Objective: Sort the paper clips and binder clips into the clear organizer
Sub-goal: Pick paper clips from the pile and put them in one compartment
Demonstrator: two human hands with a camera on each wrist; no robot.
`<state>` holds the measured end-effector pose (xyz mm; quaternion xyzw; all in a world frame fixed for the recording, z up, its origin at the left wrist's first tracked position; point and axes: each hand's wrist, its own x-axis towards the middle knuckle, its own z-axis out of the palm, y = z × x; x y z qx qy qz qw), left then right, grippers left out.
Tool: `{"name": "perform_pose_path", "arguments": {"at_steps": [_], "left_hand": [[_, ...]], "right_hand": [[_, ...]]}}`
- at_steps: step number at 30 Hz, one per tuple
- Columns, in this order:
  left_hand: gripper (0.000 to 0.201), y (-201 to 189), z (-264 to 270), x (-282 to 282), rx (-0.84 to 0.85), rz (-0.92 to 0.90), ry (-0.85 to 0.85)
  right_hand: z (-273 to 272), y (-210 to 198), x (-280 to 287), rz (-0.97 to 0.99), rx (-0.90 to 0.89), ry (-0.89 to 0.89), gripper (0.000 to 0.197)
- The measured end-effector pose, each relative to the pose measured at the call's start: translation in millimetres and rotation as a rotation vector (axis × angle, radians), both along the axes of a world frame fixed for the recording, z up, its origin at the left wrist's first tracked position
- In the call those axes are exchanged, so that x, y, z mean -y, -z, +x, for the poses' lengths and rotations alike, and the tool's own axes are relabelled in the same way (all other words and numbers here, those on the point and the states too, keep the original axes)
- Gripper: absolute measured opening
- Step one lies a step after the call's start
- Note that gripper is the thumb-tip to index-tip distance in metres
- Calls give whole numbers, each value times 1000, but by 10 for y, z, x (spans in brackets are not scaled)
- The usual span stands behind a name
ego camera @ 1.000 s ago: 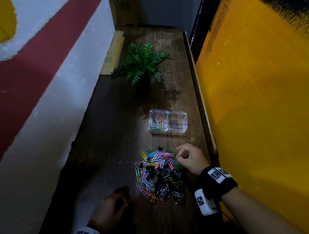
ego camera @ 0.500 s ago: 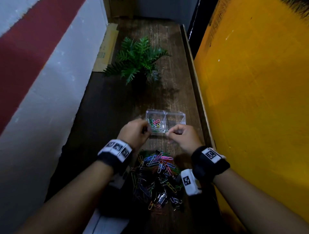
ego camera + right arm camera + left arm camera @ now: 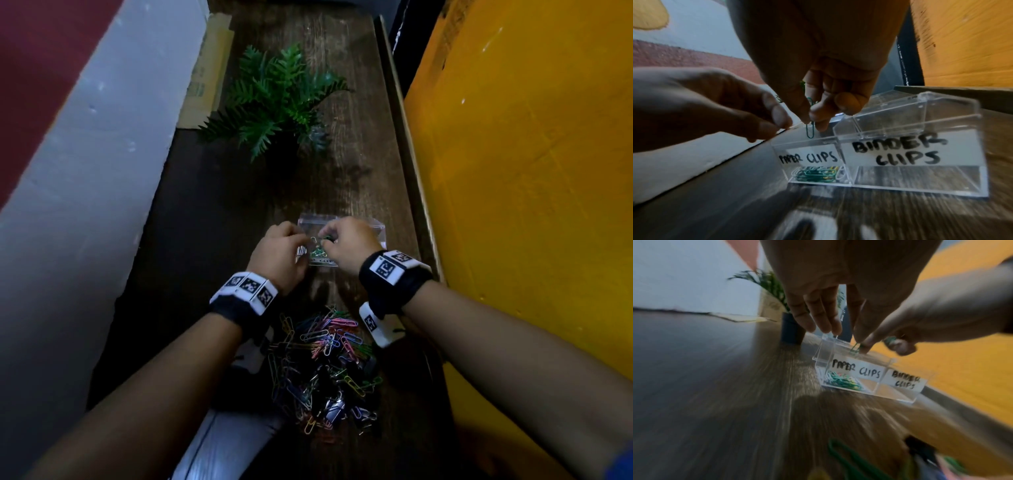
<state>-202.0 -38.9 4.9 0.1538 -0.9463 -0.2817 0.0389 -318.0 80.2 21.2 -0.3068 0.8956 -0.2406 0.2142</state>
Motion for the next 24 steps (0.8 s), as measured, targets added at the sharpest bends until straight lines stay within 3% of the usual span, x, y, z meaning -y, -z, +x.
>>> {"name": "perform_pose_path", "arguments": {"at_steps": [3, 7, 13, 16, 20, 24], "left_hand": [[19, 32, 329, -66, -35, 80, -25], [19, 104, 936, -214, 43, 142, 12], [24, 347, 1629, -539, 259, 162, -52], [23, 428, 1708, -666, 310, 175, -132], [14, 390, 1677, -747, 291, 161, -210], [10, 317, 1670, -737, 247, 161, -224]], "right_hand": [[5, 61, 43, 49, 34, -36, 16], [171, -8, -193, -80, 79, 27, 27], [870, 1, -925, -152, 140, 10, 15], [1345, 85, -1209, -167, 38, -148, 14], [1922, 163, -1397, -16, -16, -419, 21], [2179, 302, -1447, 69, -75, -539, 23]]}}
